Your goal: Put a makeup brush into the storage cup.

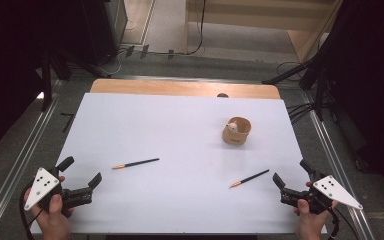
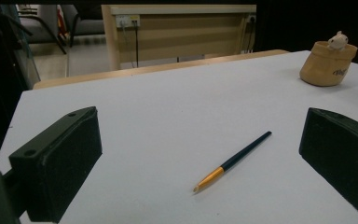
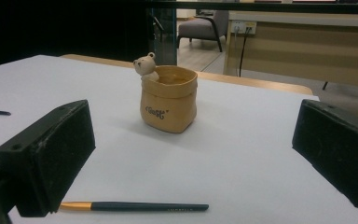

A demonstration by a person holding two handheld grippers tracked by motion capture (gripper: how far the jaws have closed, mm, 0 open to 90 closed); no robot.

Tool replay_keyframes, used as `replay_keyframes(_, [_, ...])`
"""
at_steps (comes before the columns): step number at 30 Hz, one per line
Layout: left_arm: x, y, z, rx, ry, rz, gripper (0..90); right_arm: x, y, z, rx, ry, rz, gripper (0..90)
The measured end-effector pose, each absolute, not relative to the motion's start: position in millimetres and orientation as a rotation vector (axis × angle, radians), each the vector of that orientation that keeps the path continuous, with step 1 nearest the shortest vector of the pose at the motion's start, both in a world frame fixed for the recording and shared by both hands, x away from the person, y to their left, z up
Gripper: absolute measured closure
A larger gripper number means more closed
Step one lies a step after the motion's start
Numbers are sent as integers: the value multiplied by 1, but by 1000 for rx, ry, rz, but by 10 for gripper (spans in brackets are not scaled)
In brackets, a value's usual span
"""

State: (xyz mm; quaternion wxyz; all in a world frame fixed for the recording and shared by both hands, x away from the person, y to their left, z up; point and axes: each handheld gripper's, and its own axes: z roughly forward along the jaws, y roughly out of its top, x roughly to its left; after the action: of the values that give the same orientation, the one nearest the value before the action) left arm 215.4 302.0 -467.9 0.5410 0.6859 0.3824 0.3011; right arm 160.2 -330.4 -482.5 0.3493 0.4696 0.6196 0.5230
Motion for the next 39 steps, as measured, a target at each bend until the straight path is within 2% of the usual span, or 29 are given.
replay_keyframes(11, [221, 298, -469, 1636, 901, 695, 0, 172, -325, -468, 1189, 1629, 1372, 0])
replay_keyframes(29, [220, 296, -470, 1649, 886, 695, 0, 246, -297, -421, 1123, 1829, 1315, 8])
replay_keyframes(39, [221, 297, -470, 1645, 886, 692, 0, 274, -287, -402, 1030, 2169, 1136, 145])
